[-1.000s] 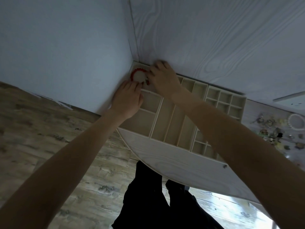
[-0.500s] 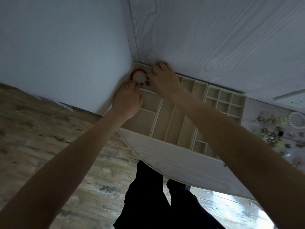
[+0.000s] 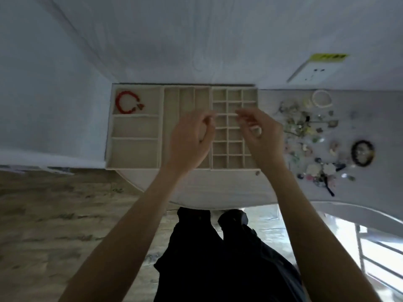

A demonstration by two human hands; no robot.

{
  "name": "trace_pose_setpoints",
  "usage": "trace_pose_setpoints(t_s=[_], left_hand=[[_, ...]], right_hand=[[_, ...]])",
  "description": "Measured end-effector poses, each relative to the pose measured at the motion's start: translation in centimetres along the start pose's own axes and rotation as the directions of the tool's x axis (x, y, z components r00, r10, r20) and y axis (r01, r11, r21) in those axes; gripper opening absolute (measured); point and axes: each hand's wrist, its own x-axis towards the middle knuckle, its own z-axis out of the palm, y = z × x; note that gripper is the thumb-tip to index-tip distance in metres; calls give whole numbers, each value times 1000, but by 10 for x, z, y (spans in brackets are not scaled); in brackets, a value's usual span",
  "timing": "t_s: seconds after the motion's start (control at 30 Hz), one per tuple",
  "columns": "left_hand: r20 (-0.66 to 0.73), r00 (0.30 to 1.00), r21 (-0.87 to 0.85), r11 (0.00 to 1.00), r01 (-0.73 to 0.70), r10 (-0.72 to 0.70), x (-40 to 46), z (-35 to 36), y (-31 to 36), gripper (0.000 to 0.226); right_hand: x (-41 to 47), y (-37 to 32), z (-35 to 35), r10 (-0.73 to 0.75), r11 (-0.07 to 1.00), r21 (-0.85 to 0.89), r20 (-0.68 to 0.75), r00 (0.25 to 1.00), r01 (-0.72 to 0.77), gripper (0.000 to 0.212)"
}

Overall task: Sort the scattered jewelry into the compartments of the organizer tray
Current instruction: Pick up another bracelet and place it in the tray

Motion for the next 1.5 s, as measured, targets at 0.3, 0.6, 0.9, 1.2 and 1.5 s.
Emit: trace_pose_setpoints(t_s=[0.3,0.6,0.9,1.2,1.5], left_hand=[[631,773,64,990,-128,60,-5,162,85,33],[544,824,379,922,-74,-157,-45,191,89,34],[366,833,456,860,229,-416,-39,205,103,10],[395,772,372,855,363,-499,-33,204,109,17],[402,883,-23,961,275,-243,-20,181,120,3]], right_hand=[[-100,146,-121,274,841,-474,-40,961,-259,28],[-108,203,-139,184,859,-501,114,976,-104,31],[-78,179,-118,-5,930,-356,234,972,90,30],[-61,189,-116,76,936,-351,276,958,27,8],[-50,188,-134,66,985,-172,238,969,-25,21]])
